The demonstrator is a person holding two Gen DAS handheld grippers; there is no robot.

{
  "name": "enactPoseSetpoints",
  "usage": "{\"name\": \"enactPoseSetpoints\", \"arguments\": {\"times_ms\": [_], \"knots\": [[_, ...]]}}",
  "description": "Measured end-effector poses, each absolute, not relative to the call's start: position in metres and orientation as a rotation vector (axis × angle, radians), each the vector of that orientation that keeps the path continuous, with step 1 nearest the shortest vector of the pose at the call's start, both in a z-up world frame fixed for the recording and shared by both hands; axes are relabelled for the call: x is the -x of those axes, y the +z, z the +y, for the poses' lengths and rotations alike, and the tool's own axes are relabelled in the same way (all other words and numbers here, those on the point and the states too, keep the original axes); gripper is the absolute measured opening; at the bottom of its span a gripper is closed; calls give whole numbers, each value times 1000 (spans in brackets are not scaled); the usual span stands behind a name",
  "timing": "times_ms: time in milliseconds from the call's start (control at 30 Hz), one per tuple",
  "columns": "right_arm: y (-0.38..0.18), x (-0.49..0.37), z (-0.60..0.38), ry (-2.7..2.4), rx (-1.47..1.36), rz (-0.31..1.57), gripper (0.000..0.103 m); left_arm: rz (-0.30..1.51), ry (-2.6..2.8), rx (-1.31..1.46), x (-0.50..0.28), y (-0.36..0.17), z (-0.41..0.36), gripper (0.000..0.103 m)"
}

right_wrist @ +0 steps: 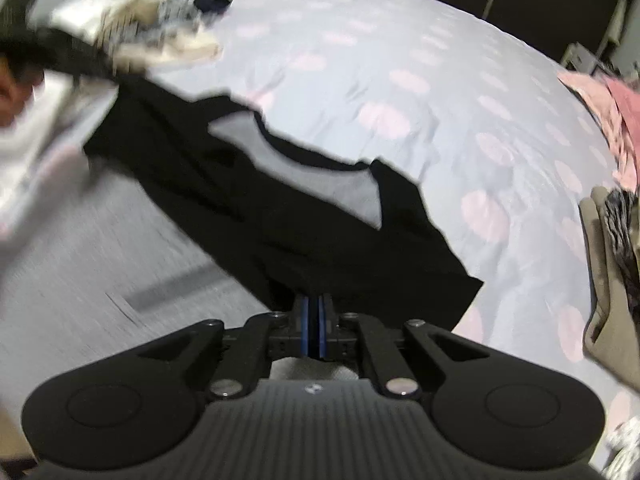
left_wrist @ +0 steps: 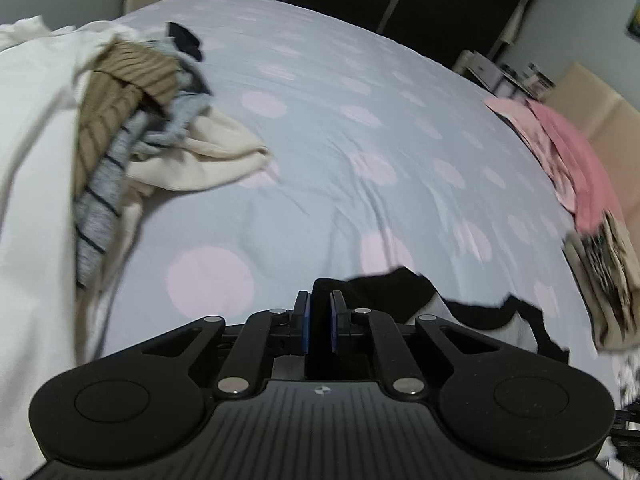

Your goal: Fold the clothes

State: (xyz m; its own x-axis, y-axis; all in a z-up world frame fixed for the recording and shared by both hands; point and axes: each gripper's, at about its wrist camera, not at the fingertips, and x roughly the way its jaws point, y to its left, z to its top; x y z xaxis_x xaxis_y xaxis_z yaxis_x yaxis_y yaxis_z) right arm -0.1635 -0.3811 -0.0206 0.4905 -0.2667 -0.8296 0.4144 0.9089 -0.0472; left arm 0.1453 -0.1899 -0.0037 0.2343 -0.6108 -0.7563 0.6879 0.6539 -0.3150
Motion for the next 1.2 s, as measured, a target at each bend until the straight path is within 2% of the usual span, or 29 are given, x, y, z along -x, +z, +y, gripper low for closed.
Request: {"name": "enactPoseSetpoints", "arguments": {"times_ms": [167,267,333,400,500,567,667,700,767,1067,1100,1133,1200], "knots": [[-3,181,-424,-549,-324,894,5,997,-863,-119,-149,-14,-199,7],[-15,189,-459,-637,-512,900,5,989,-855,-141,-147,-19,-205,7],[-28,194,-477,-717,-599,871,13,996,-855,-139,-148,-21,-206,9],[-36,198,-485,-798,-605,856,16,984,-852,-140,-146,-20,-208,12],[-41,201,-490,-832,-610,855,16,947,-883,-150,-143,-16,-207,23],[-40,203,-489,-820,-610,846,17,933,-886,-156,-141,-14,-205,26],[-38,204,-487,-790,-621,820,33,932,-883,-175,-139,-15,-203,32],[-39,203,-487,-790,-628,814,38,943,-882,-176,-139,-16,-201,38],[-40,199,-485,-781,-649,818,37,978,-882,-160,-140,-21,-195,46],[-66,186,-470,-689,-708,965,36,1083,-947,-230,-114,-43,-178,49],[-69,185,-468,-689,-698,972,34,1092,-956,-243,-111,-45,-176,48],[-71,184,-466,-690,-687,980,27,1097,-961,-259,-108,-48,-175,45],[-74,182,-463,-706,-648,989,14,1080,-947,-293,-105,-51,-174,8]]}}
